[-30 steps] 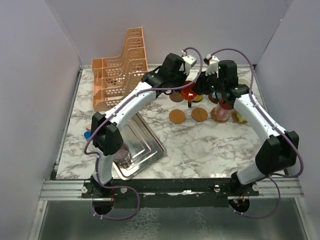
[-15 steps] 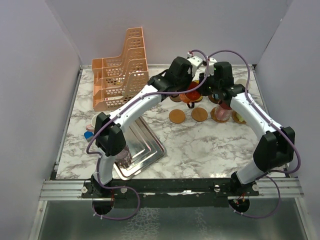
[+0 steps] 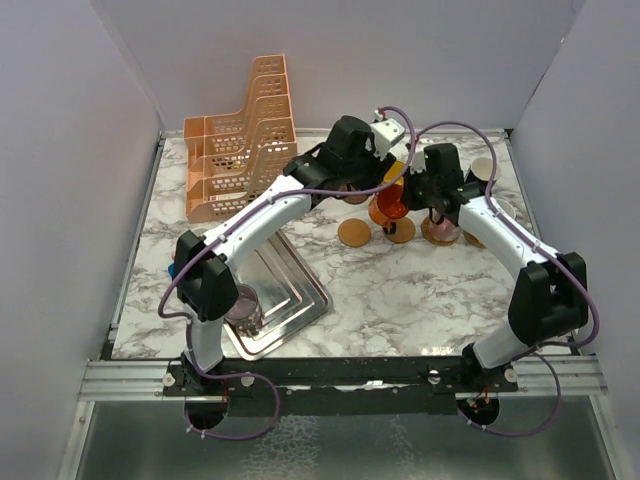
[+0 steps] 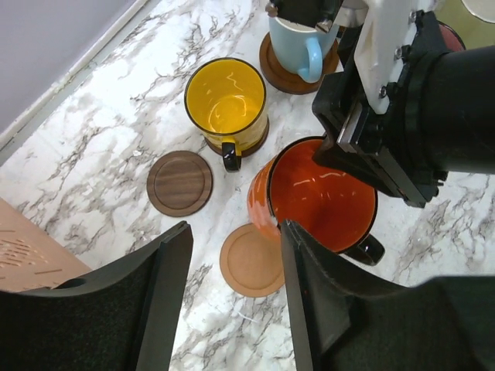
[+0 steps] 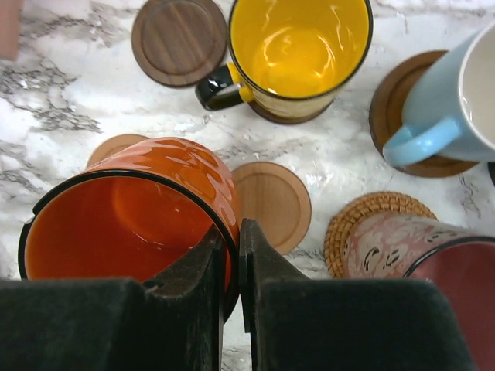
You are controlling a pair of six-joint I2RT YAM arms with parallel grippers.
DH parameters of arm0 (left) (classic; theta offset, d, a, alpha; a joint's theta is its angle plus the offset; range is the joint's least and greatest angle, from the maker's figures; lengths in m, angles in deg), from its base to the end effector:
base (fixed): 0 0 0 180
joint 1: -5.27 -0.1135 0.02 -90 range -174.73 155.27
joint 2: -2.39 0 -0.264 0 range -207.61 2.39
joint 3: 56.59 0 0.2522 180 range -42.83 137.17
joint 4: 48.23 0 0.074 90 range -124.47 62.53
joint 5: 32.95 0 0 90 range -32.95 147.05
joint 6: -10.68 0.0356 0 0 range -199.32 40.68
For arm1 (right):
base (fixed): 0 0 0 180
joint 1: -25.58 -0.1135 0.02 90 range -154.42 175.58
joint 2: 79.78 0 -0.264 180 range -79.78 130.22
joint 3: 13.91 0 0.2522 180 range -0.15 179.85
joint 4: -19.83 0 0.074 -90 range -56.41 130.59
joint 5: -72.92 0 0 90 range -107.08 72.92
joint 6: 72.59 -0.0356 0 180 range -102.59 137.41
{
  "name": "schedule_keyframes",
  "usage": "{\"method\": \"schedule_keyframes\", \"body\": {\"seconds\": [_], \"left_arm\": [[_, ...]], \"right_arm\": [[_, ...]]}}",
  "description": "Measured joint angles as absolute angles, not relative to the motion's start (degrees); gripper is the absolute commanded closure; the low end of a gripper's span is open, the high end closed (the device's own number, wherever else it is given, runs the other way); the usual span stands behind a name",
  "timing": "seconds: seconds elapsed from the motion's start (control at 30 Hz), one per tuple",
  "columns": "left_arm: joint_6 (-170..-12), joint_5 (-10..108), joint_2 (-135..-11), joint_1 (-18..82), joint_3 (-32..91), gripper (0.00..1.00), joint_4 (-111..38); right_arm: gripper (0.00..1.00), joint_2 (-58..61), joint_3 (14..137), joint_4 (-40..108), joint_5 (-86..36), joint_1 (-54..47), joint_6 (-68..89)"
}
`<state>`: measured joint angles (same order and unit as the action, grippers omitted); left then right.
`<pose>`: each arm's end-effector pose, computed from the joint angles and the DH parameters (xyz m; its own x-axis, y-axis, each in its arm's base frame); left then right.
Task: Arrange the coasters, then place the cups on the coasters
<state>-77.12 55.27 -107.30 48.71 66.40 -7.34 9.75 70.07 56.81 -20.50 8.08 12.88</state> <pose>0.3271 -0.3113 0.3693 -0.3089 0.3454 -0.8862 0.7196 0.6941 0.0196 0.3328 0.1071 0.2791 -0.6697 -0.1285 -0.7314 -0.2901 0.9519 0.0984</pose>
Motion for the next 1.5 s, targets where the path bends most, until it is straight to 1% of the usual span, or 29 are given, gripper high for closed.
{"method": "schedule_keyframes", "body": {"seconds": [0.2, 0.47, 0.6, 0.7, 0.83, 1.1, 1.5], "left_arm": [[-74.2, 54.2, -102.8, 48.1, 63.3, 0.45, -8.5], [-72.1, 54.5, -101.6, 47.5, 62.1, 0.45, -9.3], [-70.9, 56.2, -101.6, 47.3, 61.3, 0.38, -9.3], [-69.5, 58.3, -101.6, 47.3, 61.0, 0.34, -9.3], [-68.0, 60.1, -101.6, 47.3, 60.4, 0.33, -9.3], [-66.4, 61.7, -101.5, 47.3, 59.8, 0.32, -9.2], [-65.6, 61.9, -100.7, 47.3, 59.2, 0.32, -9.2]], "right_arm": [[0.99, 7.0, 66.4, 56.9, -18.3, 8.2, 11.2], [0.99, 5.2, 66.2, 58.2, -10.0, 8.2, 4.9], [0.99, 5.4, 66.2, 59.7, -6.7, 8.2, 1.5], [0.99, 6.1, 66.2, 60.5, -5.5, 8.3, -0.5], [0.99, 7.7, 66.2, 61.1, -4.7, 8.3, -2.4], [0.99, 11.5, 66.4, 62.8, -4.4, 8.3, -4.4], [0.99, 15.8, 70.2, 64.1, -2.6, 8.3, -7.3]]}}
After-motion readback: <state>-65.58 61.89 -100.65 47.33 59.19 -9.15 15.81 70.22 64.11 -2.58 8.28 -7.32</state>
